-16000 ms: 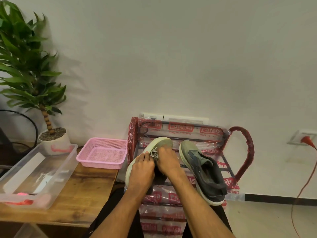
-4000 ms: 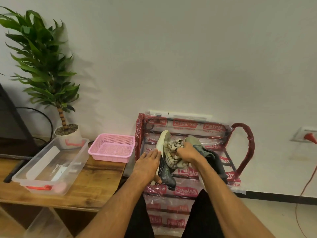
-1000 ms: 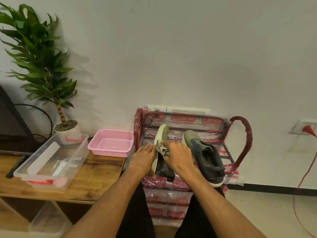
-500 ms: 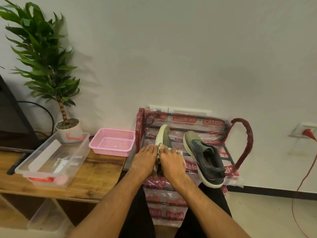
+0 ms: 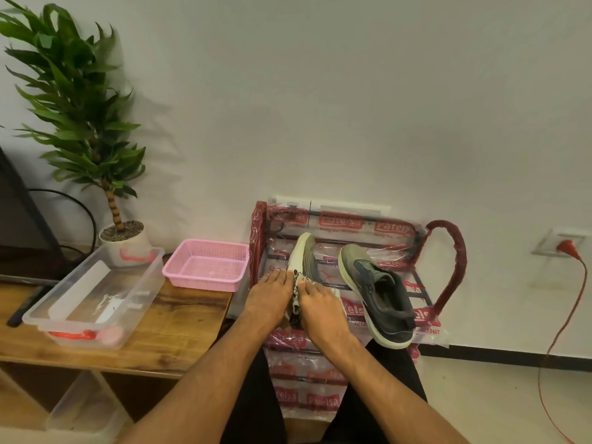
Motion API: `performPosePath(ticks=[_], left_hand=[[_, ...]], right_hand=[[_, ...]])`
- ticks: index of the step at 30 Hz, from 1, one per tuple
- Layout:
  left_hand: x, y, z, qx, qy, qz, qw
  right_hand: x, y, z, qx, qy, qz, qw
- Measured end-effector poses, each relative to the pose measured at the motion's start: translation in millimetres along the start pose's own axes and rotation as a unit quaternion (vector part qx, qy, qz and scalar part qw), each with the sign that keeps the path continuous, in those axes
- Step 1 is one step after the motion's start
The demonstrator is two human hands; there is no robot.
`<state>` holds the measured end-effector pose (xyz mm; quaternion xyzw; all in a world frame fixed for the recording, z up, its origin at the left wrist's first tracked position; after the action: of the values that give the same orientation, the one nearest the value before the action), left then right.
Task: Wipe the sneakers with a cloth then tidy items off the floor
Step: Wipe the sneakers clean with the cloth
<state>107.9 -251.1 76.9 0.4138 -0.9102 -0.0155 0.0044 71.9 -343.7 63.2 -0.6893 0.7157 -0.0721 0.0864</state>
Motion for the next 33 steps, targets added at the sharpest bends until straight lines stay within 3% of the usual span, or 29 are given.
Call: performPosePath(ticks=[27,33], left_hand=[[-10.1,-0.3,3.1,-0.012,0.004,-0.009,1.0],[-10.2,2.4,2.4,0.012,0.009,-0.005,1.0]], right_hand=[[-8.4,-9.2,-30.5,-0.022,-0.062,0.035,0.997],[-0.8,7.4,-49.8,-0.118,-0.036,0.0,0.992]])
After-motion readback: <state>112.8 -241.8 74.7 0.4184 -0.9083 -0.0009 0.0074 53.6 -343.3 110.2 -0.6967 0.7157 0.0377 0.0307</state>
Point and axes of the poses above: each hand's wrist, its own y-axis away from the middle knuckle, its own z-axis out of the palm, x = y × z, the point moved 4 cm from there along -y, towards the middle knuckle, and after that the axes turned 13 degrees about z, right-handed, at the moved point
